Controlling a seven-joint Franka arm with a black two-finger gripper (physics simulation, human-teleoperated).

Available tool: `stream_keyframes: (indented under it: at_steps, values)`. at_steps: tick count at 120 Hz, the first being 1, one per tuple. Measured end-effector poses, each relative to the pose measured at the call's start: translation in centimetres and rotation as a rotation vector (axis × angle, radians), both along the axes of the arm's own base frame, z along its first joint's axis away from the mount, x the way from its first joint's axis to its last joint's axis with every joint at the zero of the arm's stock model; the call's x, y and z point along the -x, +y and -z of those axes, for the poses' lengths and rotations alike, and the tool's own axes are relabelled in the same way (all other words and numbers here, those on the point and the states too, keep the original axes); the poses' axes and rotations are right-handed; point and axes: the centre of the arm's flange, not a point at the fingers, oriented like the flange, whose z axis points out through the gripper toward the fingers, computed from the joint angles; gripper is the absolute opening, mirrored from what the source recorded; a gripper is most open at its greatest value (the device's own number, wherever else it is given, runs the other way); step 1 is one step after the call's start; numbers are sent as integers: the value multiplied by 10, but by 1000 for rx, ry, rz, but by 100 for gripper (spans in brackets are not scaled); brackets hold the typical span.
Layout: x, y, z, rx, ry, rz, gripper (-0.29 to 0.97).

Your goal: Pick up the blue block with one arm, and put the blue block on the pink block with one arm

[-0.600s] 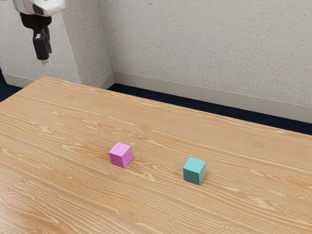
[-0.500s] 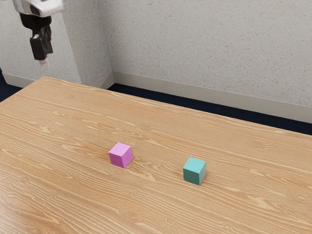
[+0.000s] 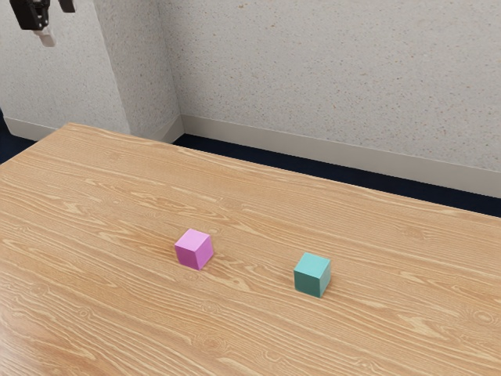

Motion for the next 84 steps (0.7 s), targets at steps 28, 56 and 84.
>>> stream_keyframes:
  at_steps: [28,56,84]
  values:
    - [-44,3,41,-58,72,12,68]
    - [-52,-26,77,49,111,167,68]
    - [34,-120,125,114,274,454,68]
